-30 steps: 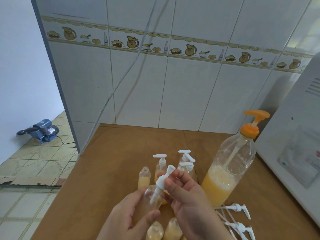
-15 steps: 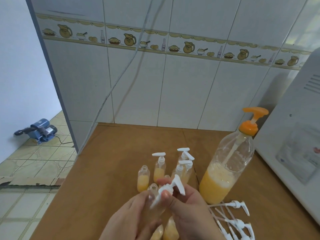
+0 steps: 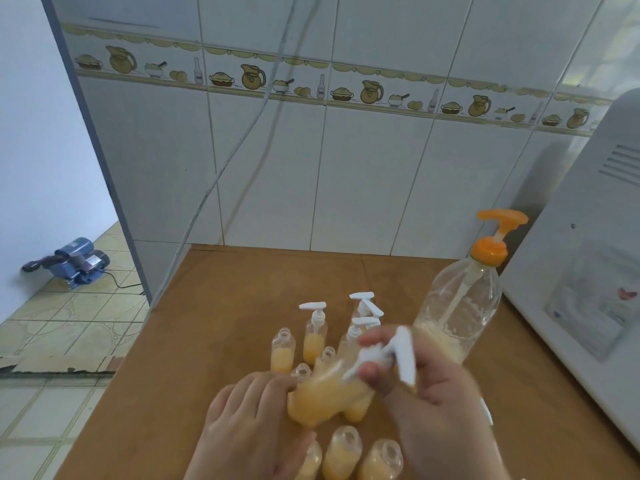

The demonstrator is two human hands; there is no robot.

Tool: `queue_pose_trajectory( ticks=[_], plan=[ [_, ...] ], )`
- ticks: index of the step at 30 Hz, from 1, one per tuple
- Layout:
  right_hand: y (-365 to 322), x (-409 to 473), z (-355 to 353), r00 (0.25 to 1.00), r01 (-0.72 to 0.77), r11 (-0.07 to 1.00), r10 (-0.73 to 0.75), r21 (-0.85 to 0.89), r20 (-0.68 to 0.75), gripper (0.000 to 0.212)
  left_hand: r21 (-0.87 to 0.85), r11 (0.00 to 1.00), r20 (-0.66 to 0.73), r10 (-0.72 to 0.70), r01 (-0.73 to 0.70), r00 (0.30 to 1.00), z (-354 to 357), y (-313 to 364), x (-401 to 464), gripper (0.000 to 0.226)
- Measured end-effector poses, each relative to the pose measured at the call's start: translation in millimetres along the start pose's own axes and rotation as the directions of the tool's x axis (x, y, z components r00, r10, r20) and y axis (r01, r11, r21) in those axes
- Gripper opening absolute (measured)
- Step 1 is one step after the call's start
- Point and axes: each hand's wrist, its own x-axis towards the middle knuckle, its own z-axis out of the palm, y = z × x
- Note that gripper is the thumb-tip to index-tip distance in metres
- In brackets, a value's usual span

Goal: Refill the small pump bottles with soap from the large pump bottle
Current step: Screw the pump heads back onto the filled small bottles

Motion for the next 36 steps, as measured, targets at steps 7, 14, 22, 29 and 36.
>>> queue_pose_trajectory(
  ticks=[7, 14, 22, 29, 36],
  plan=[
    [4, 41, -46, 0.981, 0.097, 0.925, -0.15, -0.369, -0.119, 0.031, 0.06, 0.984, 0.024, -0.171, 0.169, 0.985, -1, -38, -23, 0.035],
    [86, 53, -30, 0.996, -0.038, 0.902, -0.003, -0.431, -0.093, 0.027, 0.043, 0.971, -0.049, -0.232, 0.234, 0.971, -9, -56, -45, 0.026],
    [135, 58, -12, 0.99, -0.117, 0.842, 0.142, -0.527, 0.006, 0.019, 0.081, 0.954, -0.031, -0.288, 0.289, 0.957, -12, -59, -56, 0.028],
    [127, 58, -18, 0.99, -0.127, 0.79, 0.142, -0.6, -0.022, 0.028, 0.022, 0.954, 0.09, -0.3, 0.299, 0.95, -11, -59, -56, 0.029],
    [106, 10, -69, 0.963, -0.266, 0.785, 0.237, -0.56, -0.125, 0.026, -0.176, 0.859, 0.234, -0.438, 0.48, 0.868, 3, -63, -58, 0.032]
  ],
)
